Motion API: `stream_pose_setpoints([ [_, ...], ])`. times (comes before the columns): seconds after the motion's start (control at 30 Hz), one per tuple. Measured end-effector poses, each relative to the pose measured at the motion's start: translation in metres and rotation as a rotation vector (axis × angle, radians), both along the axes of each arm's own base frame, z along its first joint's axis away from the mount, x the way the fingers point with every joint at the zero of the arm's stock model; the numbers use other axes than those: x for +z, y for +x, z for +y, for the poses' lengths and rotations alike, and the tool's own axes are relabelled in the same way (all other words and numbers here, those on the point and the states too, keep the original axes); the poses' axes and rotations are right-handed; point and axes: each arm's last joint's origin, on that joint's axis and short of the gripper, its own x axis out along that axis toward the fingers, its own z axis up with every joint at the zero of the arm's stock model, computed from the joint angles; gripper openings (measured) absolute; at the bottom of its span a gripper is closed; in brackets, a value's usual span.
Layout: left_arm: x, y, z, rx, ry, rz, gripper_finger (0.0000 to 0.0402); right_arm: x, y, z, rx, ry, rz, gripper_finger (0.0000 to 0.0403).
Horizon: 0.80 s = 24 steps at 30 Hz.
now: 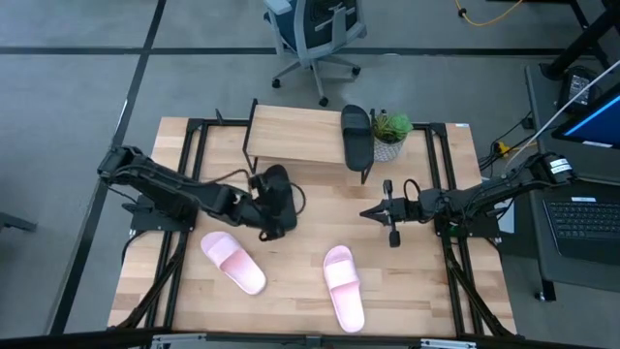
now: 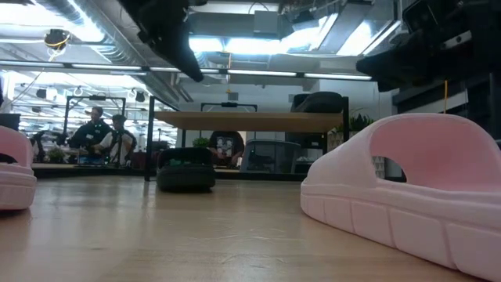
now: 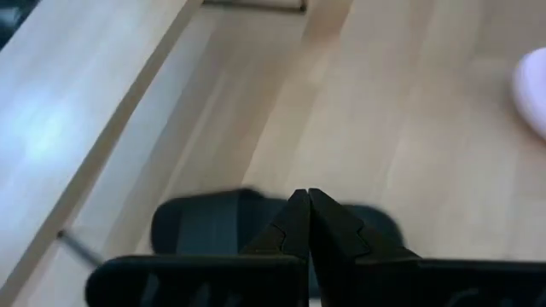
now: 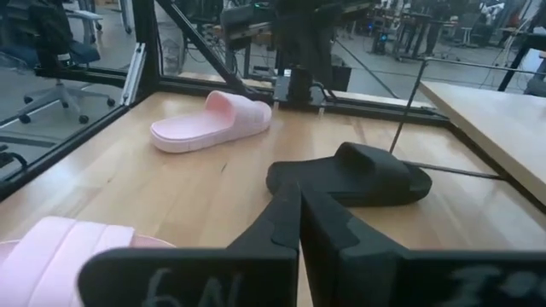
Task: Pick and place slides into the shelf
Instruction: Put the black slides on the shelf
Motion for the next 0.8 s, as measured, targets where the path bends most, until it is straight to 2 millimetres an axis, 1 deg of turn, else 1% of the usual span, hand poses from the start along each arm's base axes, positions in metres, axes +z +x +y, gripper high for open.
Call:
stream_pose_setpoints([
  [0.13, -0.009, 0.001, -0.001, 0.093, -0.005, 0.133, 0.0000, 0.000, 0.000, 0.000, 0.000, -0.001, 0.002, 0.0005],
  [0.2, -0.014, 0.003, -0.002, 0.139, -0.009, 0.172, 0.0000, 0.000, 0.000, 0.000, 0.000, -0.002, 0.002, 0.0005],
  [0.4, -0.032, 0.010, -0.001, 0.096, 0.055, 0.309, 0.0000, -0.001, 0.000, 0.000, 0.000, -0.007, 0.006, 0.0005],
  [0.53, -0.038, 0.014, 0.002, 0.083, 0.097, 0.333, 0.0000, -0.001, 0.000, 0.000, -0.001, -0.007, 0.007, 0.0005],
  [0.8, -0.038, 0.014, 0.002, 0.061, 0.117, 0.348, 0.0000, -0.001, 0.000, 0.000, -0.001, -0.009, 0.008, 0.0005],
])
